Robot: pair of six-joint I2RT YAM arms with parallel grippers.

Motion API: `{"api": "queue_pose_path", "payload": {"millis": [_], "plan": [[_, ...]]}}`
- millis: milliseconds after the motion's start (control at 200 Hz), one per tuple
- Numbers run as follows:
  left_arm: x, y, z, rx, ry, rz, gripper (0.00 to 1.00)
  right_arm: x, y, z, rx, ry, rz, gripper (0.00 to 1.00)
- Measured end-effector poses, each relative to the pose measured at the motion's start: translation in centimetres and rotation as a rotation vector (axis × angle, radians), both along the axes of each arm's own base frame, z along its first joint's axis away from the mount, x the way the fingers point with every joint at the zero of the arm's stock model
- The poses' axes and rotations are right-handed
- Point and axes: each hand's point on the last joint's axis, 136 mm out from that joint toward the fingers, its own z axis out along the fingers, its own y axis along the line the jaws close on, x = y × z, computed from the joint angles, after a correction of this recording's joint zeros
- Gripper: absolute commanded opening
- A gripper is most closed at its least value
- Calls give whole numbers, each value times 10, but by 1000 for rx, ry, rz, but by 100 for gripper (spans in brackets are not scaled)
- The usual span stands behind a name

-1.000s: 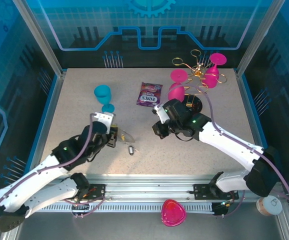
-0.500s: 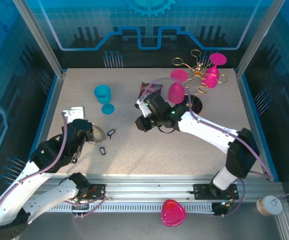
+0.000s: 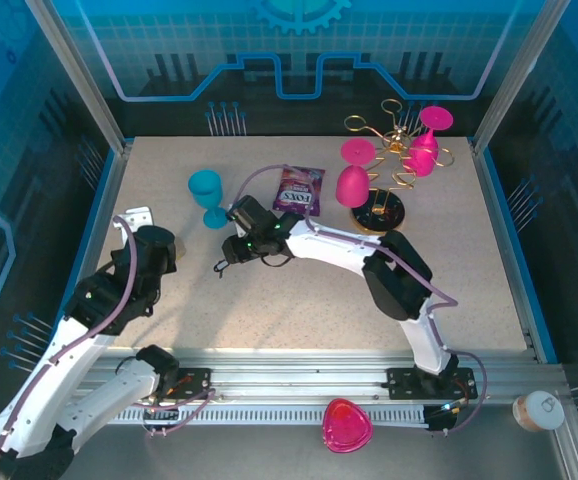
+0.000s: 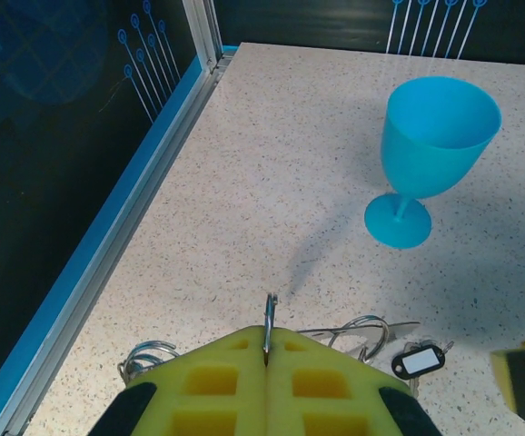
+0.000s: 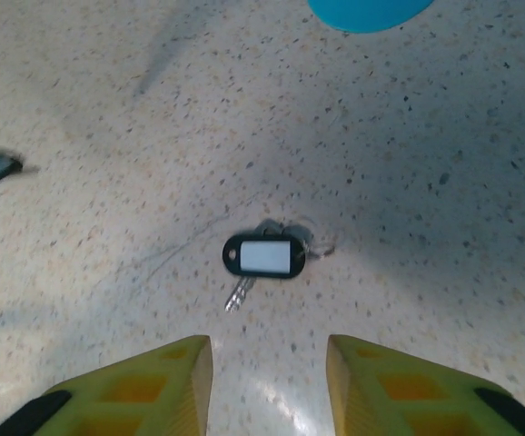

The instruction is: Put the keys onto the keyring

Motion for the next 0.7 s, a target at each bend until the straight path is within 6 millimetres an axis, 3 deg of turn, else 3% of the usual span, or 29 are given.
{"api": "queue_pose_path", "payload": {"millis": [140, 355, 700], "plan": [[0, -1, -1, -10, -7, -6, 0, 14, 13, -17, -7, 21, -80, 45], [0, -3, -3, -23, -8, -14, 0, 18, 28, -40, -56, 30, -164, 45], [-2, -3, -3, -29, -14, -17, 0, 27, 19, -65, -174, 46, -314, 43]]}}
